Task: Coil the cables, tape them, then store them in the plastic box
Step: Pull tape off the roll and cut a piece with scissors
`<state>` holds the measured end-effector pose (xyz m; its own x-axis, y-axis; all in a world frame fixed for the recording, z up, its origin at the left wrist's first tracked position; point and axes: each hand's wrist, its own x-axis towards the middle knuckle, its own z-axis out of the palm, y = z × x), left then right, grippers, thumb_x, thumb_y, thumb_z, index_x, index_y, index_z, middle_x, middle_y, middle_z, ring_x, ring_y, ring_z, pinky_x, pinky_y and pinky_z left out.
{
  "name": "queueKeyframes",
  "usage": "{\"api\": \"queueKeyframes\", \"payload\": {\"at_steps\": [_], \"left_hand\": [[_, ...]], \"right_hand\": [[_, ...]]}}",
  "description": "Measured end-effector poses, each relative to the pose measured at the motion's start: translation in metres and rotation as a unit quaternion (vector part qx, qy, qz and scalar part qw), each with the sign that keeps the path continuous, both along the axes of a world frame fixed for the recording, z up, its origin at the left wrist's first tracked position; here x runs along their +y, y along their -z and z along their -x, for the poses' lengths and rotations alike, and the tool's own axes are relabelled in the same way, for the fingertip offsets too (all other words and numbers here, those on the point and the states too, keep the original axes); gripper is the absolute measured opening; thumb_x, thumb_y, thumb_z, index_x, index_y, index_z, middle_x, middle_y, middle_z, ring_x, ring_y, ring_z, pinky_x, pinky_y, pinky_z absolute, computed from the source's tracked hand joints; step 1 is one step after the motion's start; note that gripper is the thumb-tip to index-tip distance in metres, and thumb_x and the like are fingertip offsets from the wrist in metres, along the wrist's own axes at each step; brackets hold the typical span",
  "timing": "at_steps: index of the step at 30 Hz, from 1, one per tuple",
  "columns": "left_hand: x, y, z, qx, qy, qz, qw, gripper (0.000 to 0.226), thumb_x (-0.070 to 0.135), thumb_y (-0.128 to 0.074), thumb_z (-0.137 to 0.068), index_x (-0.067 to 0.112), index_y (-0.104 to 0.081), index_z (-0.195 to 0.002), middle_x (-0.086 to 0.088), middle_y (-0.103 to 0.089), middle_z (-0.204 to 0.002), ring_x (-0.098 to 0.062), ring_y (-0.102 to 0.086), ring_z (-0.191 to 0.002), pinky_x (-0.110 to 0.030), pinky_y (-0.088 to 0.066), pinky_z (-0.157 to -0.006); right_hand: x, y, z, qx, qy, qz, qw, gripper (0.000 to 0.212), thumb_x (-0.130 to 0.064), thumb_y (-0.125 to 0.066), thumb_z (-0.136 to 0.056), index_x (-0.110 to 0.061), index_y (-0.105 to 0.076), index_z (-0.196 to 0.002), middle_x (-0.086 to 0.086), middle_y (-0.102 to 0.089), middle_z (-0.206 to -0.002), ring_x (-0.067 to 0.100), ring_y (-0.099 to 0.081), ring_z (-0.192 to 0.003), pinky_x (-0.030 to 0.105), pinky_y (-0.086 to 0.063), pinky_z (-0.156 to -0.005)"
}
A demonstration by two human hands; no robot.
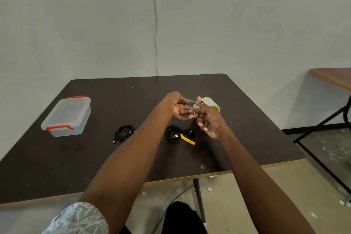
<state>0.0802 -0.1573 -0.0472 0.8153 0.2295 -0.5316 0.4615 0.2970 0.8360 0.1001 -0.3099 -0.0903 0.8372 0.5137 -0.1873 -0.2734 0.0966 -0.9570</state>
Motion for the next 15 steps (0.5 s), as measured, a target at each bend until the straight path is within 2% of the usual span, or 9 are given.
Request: {"api": "queueKeyframes", "payload": {"at_steps": [6, 10, 12, 15], "left_hand": [[0.0013, -0.0004, 0.0008, 0.002, 0.004, 0.008, 1.0, 0.013, 0.004, -0.042, -0.095, 0.003, -0.055, -0.095, -0.024, -0.064, -0.117, -0.036, -0.062, -0.112, -0.057, -0.038, -0.104], [0.0007, -0.0013, 0.0027, 0.002, 0.005, 0.011, 1.0, 0.013, 0.004, -0.043, -0.094, 0.003, -0.056, -0.094, -0.024, -0.064, -0.115, -0.035, -0.062, -0.111, -0.058, -0.037, -0.105], [0.0003, -0.0015, 0.0028, 0.0, 0.001, 0.015, 1.0, 0.013, 0.004, -0.043, -0.094, 0.003, -0.056, -0.096, -0.023, -0.064, -0.116, -0.034, -0.063, -0.105, -0.058, -0.038, -0.103], [-0.0005, -0.0016, 0.0029, -0.001, -0.002, 0.016, 1.0, 0.012, 0.004, -0.044, -0.093, 0.002, -0.056, -0.095, -0.022, -0.067, -0.106, -0.032, -0.066, -0.092, -0.059, -0.039, -0.103]], "right_hand": [[-0.0008, 0.0005, -0.0073, 0.013, -0.013, -0.008, 1.0, 0.066, -0.058, -0.063, -0.085, 0.006, -0.066, -0.105, 0.012, -0.067, -0.077, 0.007, -0.045, -0.035, 0.015, -0.024, -0.027], [-0.0007, 0.0004, -0.0087, 0.02, -0.012, -0.022, 0.999, 0.065, -0.052, -0.064, -0.088, 0.007, -0.062, -0.115, 0.011, -0.067, -0.076, 0.007, -0.044, -0.034, 0.014, -0.024, -0.027], [-0.0009, 0.0007, -0.0084, 0.025, -0.015, -0.022, 0.999, 0.06, -0.048, -0.063, -0.09, 0.005, -0.061, -0.12, 0.011, -0.068, -0.076, 0.007, -0.045, -0.034, 0.014, -0.025, -0.026], [-0.001, 0.0014, -0.0067, 0.029, -0.018, -0.02, 0.999, 0.049, -0.039, -0.06, -0.095, 0.001, -0.061, -0.124, 0.011, -0.068, -0.076, 0.007, -0.046, -0.034, 0.014, -0.025, -0.026]]}}
